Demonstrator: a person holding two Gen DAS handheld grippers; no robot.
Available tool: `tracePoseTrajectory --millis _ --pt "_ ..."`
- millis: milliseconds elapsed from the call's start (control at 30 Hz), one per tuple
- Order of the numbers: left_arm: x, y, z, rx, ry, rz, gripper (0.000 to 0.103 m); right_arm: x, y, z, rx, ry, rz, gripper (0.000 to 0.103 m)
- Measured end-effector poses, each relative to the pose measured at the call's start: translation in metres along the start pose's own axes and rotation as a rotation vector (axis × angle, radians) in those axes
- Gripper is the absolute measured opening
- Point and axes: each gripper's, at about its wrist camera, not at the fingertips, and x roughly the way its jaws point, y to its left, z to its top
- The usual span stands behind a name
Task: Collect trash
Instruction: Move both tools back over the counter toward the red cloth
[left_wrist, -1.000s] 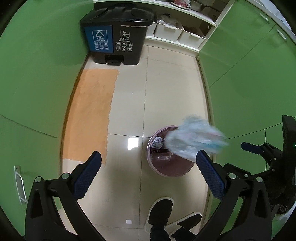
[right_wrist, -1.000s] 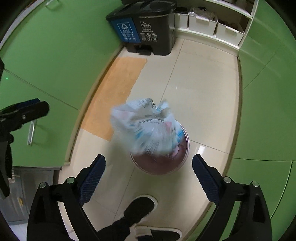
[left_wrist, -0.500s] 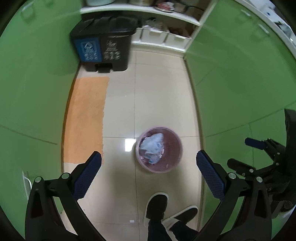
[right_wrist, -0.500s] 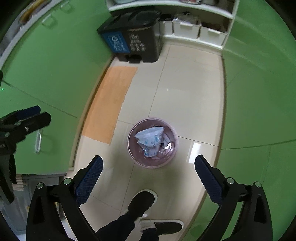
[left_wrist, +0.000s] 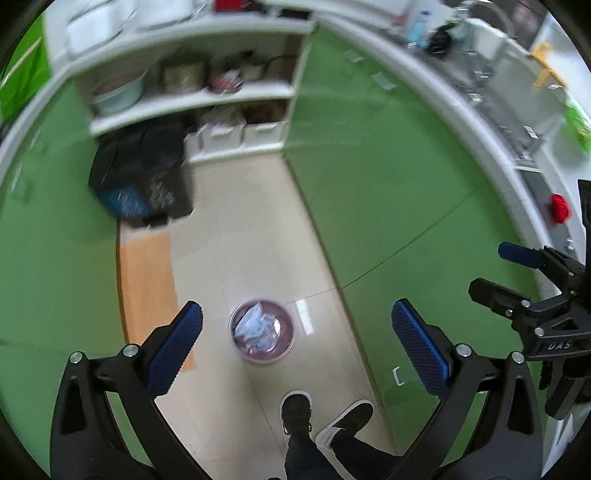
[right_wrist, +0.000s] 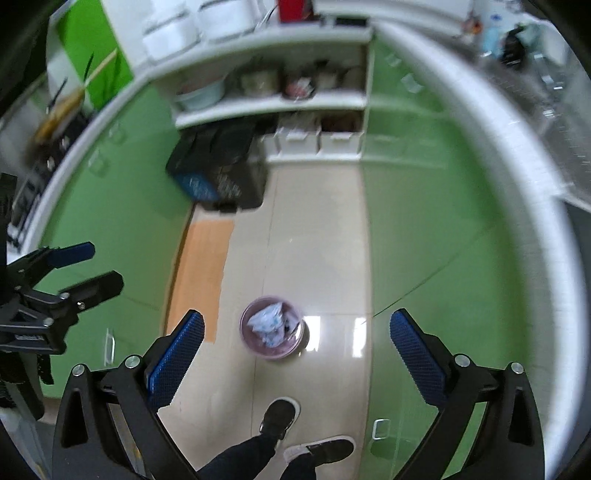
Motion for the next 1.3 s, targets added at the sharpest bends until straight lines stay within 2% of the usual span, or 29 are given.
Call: tracePoseTrajectory --millis 167,367,500,667,800,967,1167,1300 --pt "-0.043 -0.057 0.035 0.105 -0.046 -0.071 0.100 -0.078 -0.035 0.001 0.087 -0.099 -0.058 0.097" --pt "-0.078 -0.142 0.066 0.269 -0.106 -0.187 0.100 -0.168 -0.093 -0.029 0.231 -0.233 -0.165 0.097" --pt "-0.085 -0.194 0.075 0.365 -0.120 -0.251 0.100 -0.215 -0.137 -0.058 0.347 -0.296 -0.256 0.097" --pt "-0.086 -0.263 0.083 0.481 -0.124 -0.322 0.100 -0.250 -0.190 -0.090 0.472 -0.340 -0.342 0.097" --pt "-0.081 -0.322 0.082 0.554 -0.131 -0.362 0.100 -0.264 -0.226 -0.112 0.527 -0.350 -0.382 0.097" --pt "-0.058 -0.379 0.083 0.602 -0.111 -0.363 0.100 -0.256 -0.276 -0.123 0.559 -0.309 -0.409 0.097" --pt "-0.023 -0.439 0.090 0.627 -0.089 -0.305 0.100 -0.224 -0.332 -0.123 0.566 -0.231 -0.392 0.097" --pt "-0.002 -0.463 0.093 0.621 -0.075 -0.250 0.100 -0.199 -0.366 -0.119 0.554 -0.186 -0.367 0.097"
